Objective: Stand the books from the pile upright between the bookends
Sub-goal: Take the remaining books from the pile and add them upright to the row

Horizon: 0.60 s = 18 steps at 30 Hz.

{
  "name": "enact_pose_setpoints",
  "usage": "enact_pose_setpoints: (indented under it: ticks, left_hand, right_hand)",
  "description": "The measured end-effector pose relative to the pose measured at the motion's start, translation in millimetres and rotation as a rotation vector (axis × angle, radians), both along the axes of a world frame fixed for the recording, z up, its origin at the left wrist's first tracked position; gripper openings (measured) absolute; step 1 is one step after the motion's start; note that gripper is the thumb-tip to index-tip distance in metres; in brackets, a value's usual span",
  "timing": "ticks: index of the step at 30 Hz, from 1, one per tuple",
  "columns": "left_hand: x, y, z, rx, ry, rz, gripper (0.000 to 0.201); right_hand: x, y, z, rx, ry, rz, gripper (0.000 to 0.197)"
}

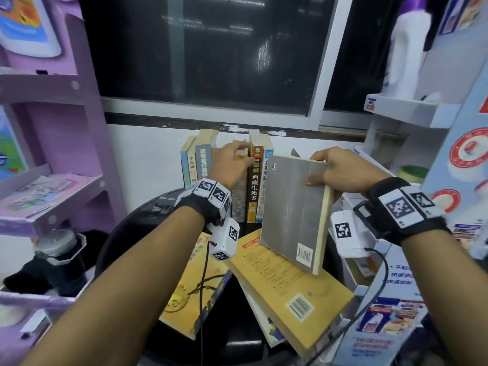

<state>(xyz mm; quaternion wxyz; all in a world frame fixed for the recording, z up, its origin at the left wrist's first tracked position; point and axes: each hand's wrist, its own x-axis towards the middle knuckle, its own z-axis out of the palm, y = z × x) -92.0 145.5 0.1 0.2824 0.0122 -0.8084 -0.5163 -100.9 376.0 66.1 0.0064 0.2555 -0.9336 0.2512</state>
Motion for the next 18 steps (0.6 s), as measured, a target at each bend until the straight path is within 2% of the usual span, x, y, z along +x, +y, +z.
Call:
enact_pose_setpoints:
  ticks: [9, 18]
  left_hand:
    - [-35.0, 10.7, 10.2, -0.23, 0.0, 0.191, 0.044]
    - [-70.8, 7.9, 3.7, -0.323, -0.053, 0.158, 0.05]
  right_hand:
    - [-32.2, -1.8, -5.8, -0.097, 0.024, -0.104, 0.016]
    - [-64.7, -23.4, -29.7, -0.176, 0.136, -0.22, 0.02]
